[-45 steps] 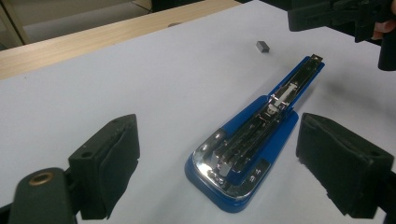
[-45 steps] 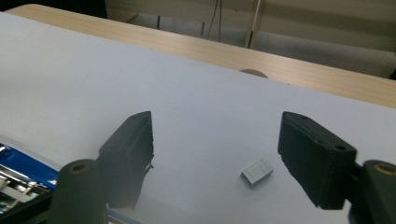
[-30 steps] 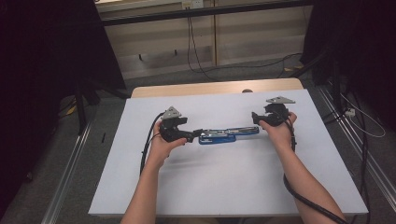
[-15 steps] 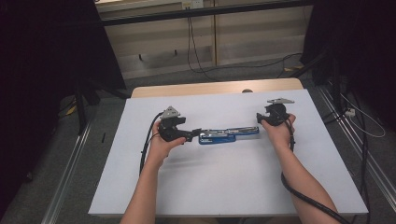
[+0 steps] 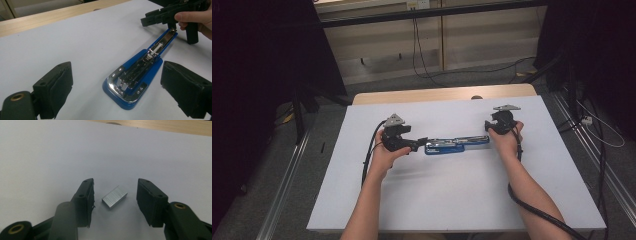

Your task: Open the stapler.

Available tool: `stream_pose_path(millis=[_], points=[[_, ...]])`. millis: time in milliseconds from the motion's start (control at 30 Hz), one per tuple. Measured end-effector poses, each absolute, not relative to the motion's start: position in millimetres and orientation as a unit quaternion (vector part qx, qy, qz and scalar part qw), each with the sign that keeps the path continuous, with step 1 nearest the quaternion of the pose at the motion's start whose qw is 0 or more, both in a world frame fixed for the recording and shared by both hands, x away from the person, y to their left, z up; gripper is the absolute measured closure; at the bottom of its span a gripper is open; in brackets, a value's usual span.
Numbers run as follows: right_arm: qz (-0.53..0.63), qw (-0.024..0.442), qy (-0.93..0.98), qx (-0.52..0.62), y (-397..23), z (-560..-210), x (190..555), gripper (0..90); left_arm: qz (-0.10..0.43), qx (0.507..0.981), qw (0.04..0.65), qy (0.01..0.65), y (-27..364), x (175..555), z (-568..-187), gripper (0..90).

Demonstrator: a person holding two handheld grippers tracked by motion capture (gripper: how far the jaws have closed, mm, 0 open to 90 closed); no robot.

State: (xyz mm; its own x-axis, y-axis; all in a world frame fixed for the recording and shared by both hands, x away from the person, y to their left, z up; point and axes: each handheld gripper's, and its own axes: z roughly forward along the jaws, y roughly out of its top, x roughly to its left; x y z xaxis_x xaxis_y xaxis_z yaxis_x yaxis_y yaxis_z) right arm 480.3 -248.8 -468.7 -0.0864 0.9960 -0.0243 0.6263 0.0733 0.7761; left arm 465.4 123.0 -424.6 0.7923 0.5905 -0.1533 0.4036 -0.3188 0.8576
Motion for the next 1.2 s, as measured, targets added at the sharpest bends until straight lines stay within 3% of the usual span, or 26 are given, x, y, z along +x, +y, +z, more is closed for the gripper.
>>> stream_pose_path(millis=[67,367,467,533,667,867,1200], points=[[0.307,0.296,0.673,0.605,-249,-469,480,59.6,0.094,0.809,0.491,0.309,124,466,-425,10.9],[0.312,0.282,0.68,0.601,-255,-469,478,76.8,0.095,0.807,0.492,0.313,125,466,-424,11.1],[0.313,0.279,0.679,0.603,-255,-469,478,77.6,0.095,0.809,0.489,0.312,125,466,-425,11.3],[0.314,0.28,0.679,0.602,-255,-469,479,70.7,0.095,0.809,0.488,0.313,125,466,-425,11.3],[0.316,0.277,0.678,0.603,-257,-469,481,69.5,0.094,0.809,0.488,0.313,125,466,-425,11.2],[0.323,0.264,0.685,0.597,-258,-469,484,79.1,0.092,0.813,0.48,0.317,126,466,-426,11.1],[0.333,0.254,0.694,0.586,-263,-469,482,79.3,0.093,0.821,0.461,0.323,131,465,-424,10.3]])
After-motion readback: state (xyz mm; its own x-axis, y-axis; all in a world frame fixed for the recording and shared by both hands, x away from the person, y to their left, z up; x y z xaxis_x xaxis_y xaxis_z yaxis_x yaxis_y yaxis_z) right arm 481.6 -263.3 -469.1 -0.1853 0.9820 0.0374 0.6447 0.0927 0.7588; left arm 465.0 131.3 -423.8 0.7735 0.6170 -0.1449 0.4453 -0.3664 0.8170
